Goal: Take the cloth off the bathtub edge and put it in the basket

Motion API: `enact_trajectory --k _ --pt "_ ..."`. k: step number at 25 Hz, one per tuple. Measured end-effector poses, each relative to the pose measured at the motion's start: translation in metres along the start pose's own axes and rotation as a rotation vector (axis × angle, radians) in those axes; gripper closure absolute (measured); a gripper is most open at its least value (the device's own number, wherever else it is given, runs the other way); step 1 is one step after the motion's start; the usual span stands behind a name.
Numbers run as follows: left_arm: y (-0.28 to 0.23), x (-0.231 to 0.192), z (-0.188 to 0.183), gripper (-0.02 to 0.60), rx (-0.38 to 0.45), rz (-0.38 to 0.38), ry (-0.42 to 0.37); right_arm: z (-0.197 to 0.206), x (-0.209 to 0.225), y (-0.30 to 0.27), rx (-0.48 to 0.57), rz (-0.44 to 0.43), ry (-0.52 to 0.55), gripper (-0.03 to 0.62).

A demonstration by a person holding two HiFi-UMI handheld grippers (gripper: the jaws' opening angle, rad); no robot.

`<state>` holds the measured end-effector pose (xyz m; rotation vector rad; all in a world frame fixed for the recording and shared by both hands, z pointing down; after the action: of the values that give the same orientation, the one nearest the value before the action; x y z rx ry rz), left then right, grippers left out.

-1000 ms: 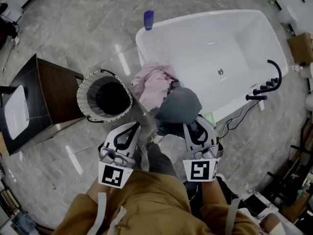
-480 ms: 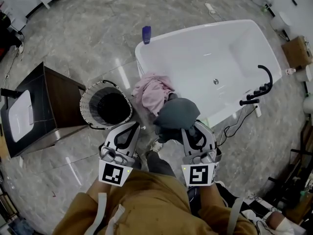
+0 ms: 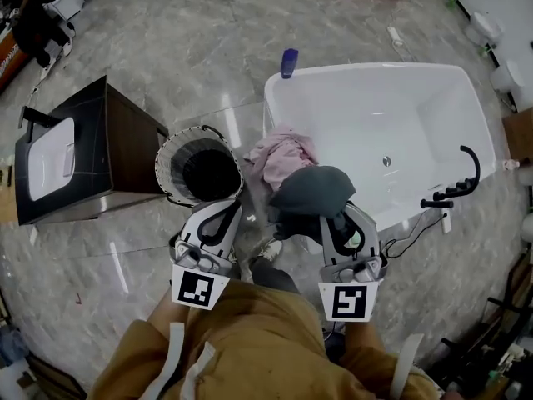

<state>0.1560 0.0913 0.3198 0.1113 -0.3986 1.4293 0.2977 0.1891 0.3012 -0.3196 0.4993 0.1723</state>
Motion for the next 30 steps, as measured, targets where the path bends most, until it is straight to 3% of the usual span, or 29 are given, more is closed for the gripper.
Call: enact_trajectory --k 11,18,26,30 --pt "0.092 -0.031 0.016 0.575 -0.113 -0.323 0.018 -0.071 -0.026 -0.030 0.179 -0.193 0.043 0.516" --pt "0.195 -0.051 0.034 0.575 -0.130 -0.497 0.066 -0.150 -0.082 -0.041 0.272 -0.270 0.034 0.516" --pt "0.302 -0.069 0.060 0.575 -0.120 -0.574 0.109 -0.225 -0.154 -0.039 0.332 -0.288 0.067 0.516" --pt "0.324 -0.085 0.064 0.575 -0.086 -0.557 0.083 -0.251 -0.178 -0.039 0.360 -0.273 0.066 0.516"
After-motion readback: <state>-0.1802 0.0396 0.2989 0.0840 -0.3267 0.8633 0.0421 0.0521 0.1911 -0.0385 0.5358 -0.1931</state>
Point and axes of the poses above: the fingertips, and each gripper's own axes: y backward along the fingers, x to its right, z out of its underside, the point moved 3 cm from there along y, backward along the fingers, and after that the axes turned 7 degrees about z, right-handed, at the moved point
